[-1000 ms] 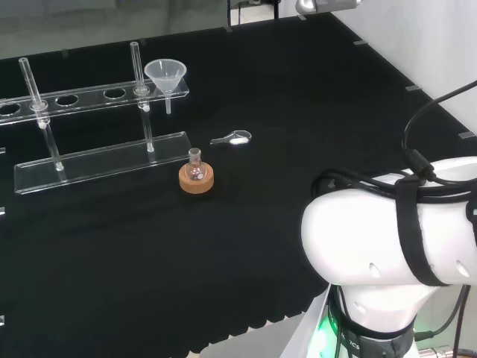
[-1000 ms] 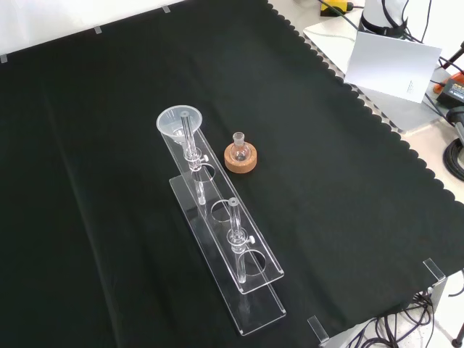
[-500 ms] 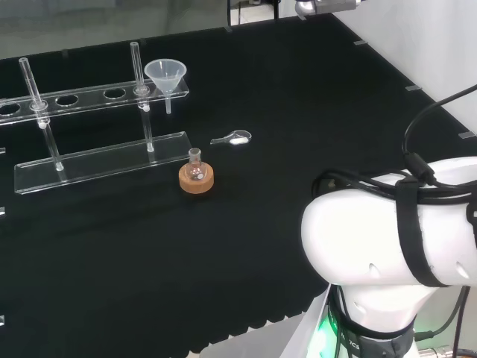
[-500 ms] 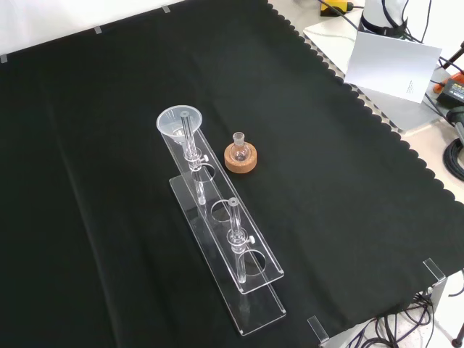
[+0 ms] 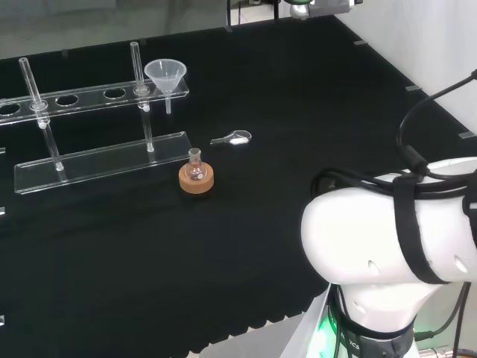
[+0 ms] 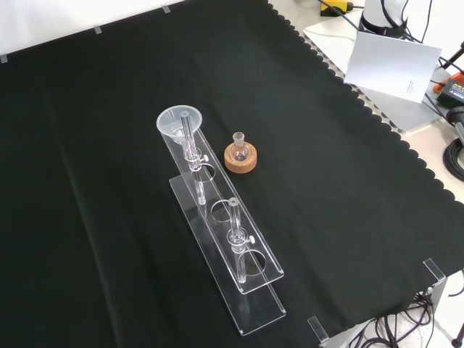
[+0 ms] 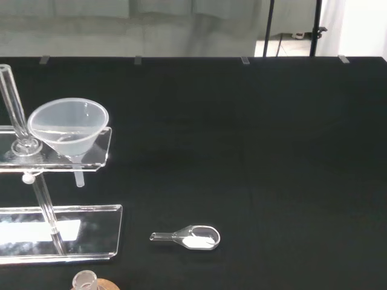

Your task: Pick up the funnel from the transparent funnel stand.

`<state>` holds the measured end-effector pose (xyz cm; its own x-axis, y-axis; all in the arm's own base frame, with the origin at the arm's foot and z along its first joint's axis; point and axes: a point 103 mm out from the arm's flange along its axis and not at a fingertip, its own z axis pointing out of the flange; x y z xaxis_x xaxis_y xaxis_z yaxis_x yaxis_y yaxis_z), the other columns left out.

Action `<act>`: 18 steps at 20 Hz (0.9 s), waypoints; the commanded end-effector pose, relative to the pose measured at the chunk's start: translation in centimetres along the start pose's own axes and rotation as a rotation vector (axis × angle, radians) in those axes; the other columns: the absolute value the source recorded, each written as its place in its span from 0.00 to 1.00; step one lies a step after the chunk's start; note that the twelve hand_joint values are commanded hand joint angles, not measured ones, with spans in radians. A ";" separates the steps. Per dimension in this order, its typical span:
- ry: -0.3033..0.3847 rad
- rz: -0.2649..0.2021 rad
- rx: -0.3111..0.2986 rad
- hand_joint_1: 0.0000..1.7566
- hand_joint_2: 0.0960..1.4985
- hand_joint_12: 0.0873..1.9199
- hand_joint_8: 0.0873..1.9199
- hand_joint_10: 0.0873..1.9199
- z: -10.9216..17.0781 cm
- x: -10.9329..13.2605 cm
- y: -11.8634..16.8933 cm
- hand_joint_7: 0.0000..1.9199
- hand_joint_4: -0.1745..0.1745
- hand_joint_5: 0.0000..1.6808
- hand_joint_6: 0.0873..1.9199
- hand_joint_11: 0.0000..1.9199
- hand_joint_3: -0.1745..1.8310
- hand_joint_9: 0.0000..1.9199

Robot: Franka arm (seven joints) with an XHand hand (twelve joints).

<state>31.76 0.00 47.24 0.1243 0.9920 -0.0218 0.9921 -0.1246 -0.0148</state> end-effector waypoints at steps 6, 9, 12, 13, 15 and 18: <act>-0.012 0.002 0.052 0.08 0.84 0.69 0.25 0.31 3.7 0.4 6.0 0.02 0.56 0.17 0.00 0.08 0.23 0.13; -0.027 -0.021 0.073 0.08 0.84 0.69 0.25 0.31 4.9 0.8 8.4 0.02 0.56 0.18 0.00 0.08 0.23 0.13; -0.033 -0.043 0.087 0.08 0.84 0.69 0.25 0.31 5.8 1.4 10.7 0.02 0.56 0.18 0.00 0.08 0.23 0.13; -0.033 -0.050 0.094 0.08 0.84 0.69 0.25 0.31 6.2 1.5 11.4 0.02 0.56 0.18 0.00 0.08 0.23 0.13; -0.036 -0.065 0.104 0.09 0.84 0.69 0.25 0.31 6.8 2.1 12.5 0.02 0.56 0.18 0.00 0.08 0.23 0.13; -0.043 -0.089 0.120 0.09 0.84 0.69 0.25 0.31 7.9 3.1 13.9 0.02 0.56 0.18 0.00 0.09 0.23 0.13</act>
<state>41.23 -0.05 40.70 0.0916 0.9946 -0.0486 0.9858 -0.0975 -0.1370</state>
